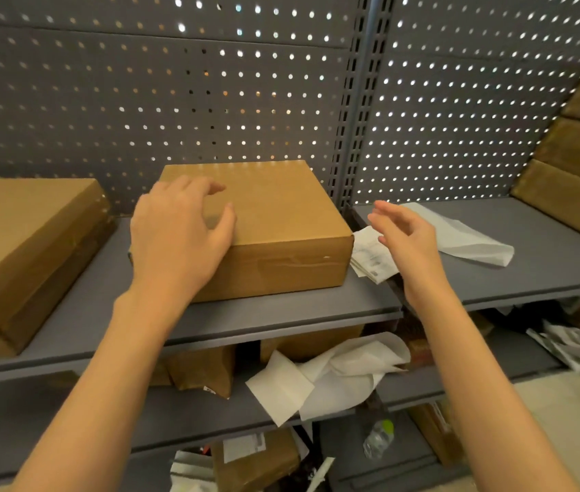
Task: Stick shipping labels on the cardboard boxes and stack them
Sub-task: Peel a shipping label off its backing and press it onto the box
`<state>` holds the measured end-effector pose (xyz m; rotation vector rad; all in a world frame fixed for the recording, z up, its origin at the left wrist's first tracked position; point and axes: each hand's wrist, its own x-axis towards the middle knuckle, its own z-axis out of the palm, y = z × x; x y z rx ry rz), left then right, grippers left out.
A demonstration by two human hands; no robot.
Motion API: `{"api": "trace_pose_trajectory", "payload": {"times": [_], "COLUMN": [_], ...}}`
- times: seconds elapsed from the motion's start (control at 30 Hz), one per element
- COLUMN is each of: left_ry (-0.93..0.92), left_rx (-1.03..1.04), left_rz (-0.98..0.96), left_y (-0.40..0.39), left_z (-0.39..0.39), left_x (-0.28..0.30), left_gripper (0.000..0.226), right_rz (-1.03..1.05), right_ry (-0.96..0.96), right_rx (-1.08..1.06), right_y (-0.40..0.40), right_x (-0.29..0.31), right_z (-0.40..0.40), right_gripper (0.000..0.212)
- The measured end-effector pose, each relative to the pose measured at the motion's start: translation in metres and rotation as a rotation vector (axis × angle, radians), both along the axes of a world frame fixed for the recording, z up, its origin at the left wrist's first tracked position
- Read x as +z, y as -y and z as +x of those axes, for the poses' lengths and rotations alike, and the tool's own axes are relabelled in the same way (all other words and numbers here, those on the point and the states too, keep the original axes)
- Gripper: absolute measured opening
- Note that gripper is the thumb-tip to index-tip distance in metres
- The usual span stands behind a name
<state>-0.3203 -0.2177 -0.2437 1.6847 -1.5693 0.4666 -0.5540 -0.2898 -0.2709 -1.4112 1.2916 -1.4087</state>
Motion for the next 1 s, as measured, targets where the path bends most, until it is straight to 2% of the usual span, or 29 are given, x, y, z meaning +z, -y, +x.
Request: {"api": "trace_pose_trajectory", "payload": {"times": [0.3, 0.57, 0.73, 0.83, 1.0], "left_ry": [0.082, 0.074, 0.077, 0.082, 0.088], "left_rx": [-0.136, -0.136, -0.063, 0.003, 0.073], "left_rz": [-0.021, 0.034, 0.038, 0.04, 0.053], "left_y": [0.022, 0.048, 0.063, 0.07, 0.075], "left_z": [-0.058, -0.111, -0.139, -0.155, -0.179], "left_x": [-0.001, -0.004, -0.006, -0.007, -0.01], "left_gripper": [0.024, 0.027, 0.022, 0.023, 0.02], "right_rz": [0.004, 0.025, 0.058, 0.025, -0.029], "right_ry": [-0.313, -0.551, -0.696, -0.708, -0.607], "right_rx": [-0.099, 0.122, 0.267, 0.323, 0.397], "right_y": [0.013, 0.048, 0.078, 0.091, 0.104], "right_x": [-0.026, -0.036, -0.043, -0.045, -0.046], "right_z": [-0.046, -0.063, -0.068, -0.075, -0.085], "right_gripper": [0.041, 0.06, 0.072, 0.07, 0.06]}}
